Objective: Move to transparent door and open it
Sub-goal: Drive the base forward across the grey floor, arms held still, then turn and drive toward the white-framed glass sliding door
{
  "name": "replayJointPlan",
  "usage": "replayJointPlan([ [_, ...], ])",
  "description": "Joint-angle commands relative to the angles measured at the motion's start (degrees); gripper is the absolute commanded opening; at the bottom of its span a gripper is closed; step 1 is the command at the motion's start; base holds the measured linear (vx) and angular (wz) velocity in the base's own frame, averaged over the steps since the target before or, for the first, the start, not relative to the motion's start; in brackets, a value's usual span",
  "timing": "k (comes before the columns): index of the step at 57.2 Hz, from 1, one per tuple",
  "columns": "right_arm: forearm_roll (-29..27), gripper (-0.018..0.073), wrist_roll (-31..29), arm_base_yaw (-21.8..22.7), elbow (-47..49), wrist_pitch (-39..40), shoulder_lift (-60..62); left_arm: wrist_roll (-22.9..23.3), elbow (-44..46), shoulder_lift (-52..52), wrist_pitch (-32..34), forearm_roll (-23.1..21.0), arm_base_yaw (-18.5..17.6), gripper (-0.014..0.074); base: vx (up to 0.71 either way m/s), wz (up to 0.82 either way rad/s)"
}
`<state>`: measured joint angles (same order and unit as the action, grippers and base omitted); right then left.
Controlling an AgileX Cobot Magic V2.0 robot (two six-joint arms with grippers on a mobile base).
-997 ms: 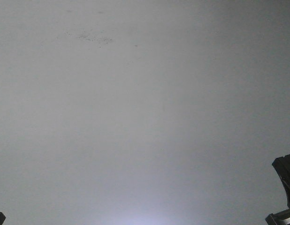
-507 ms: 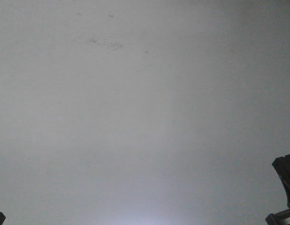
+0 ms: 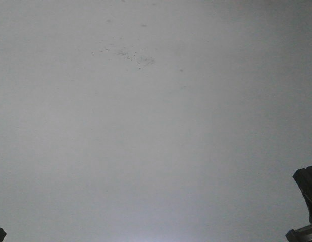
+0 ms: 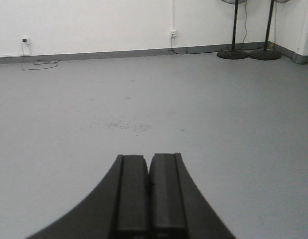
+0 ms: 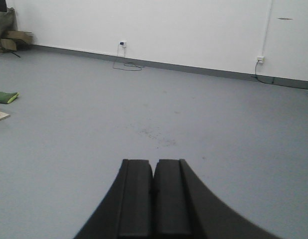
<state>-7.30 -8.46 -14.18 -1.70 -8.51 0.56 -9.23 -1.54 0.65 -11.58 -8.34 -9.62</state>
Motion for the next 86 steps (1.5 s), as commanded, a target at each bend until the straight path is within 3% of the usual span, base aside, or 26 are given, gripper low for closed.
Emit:
replayJointPlan([
  [1,0.1,-0.0003,-0.4,0.3,-0.8,4.9,0.8,0.3,-1.7,0.7,5.2,-0.2,-0.1,-0.0006,0.43,0.3],
  [86,0.1,-0.0001,-0.4,0.3,-0.8,4.9,0.8,0.3,-1.7,0.7,5.2,-0.2,-0.1,-0.0006,0.5,0.39],
])
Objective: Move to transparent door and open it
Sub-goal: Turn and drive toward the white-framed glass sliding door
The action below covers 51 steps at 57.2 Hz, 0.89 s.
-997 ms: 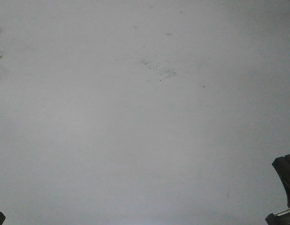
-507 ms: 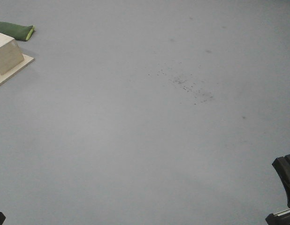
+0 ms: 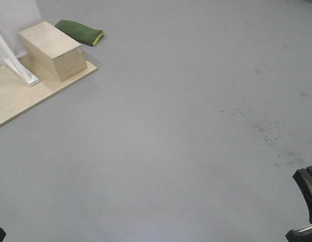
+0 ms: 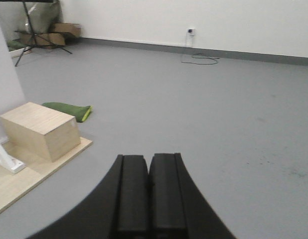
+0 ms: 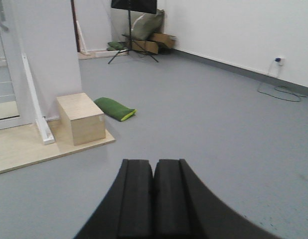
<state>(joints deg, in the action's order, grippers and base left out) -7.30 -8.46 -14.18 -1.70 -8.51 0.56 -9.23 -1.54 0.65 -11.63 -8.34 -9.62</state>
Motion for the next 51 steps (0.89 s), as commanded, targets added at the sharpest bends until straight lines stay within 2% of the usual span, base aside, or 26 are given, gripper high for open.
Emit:
replayJointPlan([
  [1,0.1,-0.0001,-0.4,0.3,-0.8,4.9,0.8,0.3,-1.7,0.7,5.2,-0.2,-0.1,-0.0006,0.54,0.59],
  [51,0.1,0.0,-0.4,0.3,-0.8,4.9,0.8,0.3,-1.7,0.7,5.2,-0.2,-0.1,-0.0006,0.5,0.62],
])
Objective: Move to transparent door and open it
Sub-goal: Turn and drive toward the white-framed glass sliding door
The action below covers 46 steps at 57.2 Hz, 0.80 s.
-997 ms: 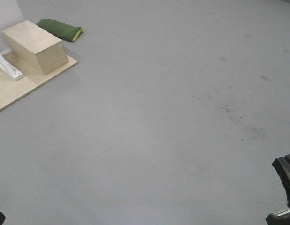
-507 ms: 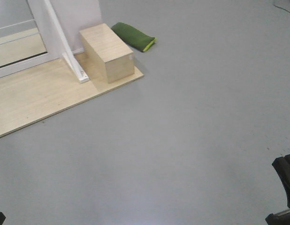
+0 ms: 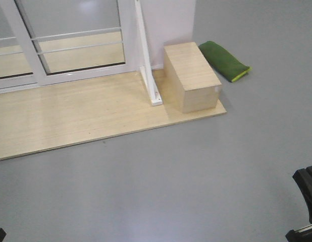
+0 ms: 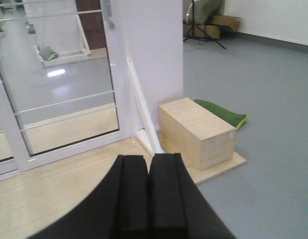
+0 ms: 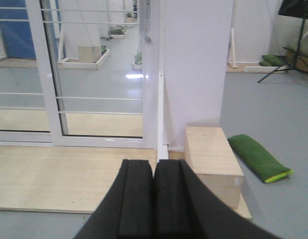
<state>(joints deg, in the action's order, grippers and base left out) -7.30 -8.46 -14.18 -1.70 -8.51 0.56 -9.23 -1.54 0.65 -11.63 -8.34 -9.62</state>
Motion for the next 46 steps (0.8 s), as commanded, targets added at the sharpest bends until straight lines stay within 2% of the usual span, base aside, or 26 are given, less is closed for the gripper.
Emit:
replayJointPlan([
  [1,0.1,0.0,-0.4,0.3,-0.8,4.9,0.8,0.3,-1.7,0.7,5.2,-0.2,-0.1,-0.0006,0.46,0.58],
  [28,0.1,0.0,-0.4,0.3,-0.8,4.9,0.8,0.3,-1.7,0.7,5.2,-0.2,-0.1,-0.0006,0.47,0.54],
  [46,0.1,0.0,-0.4,0.3,-0.8,4.9,0.8,0.3,-1.7,0.7,5.2,-0.2,-0.1,-0.0006,0.49,0.23],
])
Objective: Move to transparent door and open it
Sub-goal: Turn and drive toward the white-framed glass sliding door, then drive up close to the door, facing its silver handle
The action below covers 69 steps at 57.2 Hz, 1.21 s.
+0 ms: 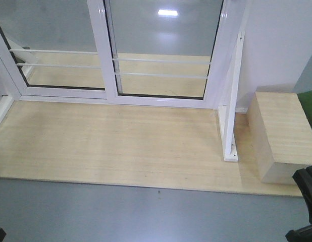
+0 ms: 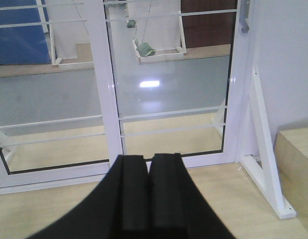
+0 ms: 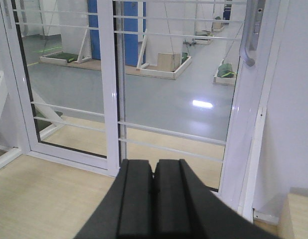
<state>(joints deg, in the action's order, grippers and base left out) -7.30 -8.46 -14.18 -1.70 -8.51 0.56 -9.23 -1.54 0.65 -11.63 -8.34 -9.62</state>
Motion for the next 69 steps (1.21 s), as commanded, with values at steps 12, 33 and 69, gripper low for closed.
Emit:
replayJointPlan([
  [12,0.1,0.0,-0.4,0.3,-0.8,4.9,0.8,0.3,-1.7,0.7,5.2,-0.2,-0.1,-0.0006,0.51,-0.01],
  [33,0.1,0.0,-0.4,0.3,-0.8,4.9,0.8,0.3,-1.7,0.7,5.2,-0.2,-0.1,-0.0006,0.48,-0.1],
  [69,0.1,0.0,-0.4,0.3,-0.8,4.9,0.8,0.3,-1.7,0.7,5.2,-0.2,-0.1,-0.0006,0.32,-0.03],
])
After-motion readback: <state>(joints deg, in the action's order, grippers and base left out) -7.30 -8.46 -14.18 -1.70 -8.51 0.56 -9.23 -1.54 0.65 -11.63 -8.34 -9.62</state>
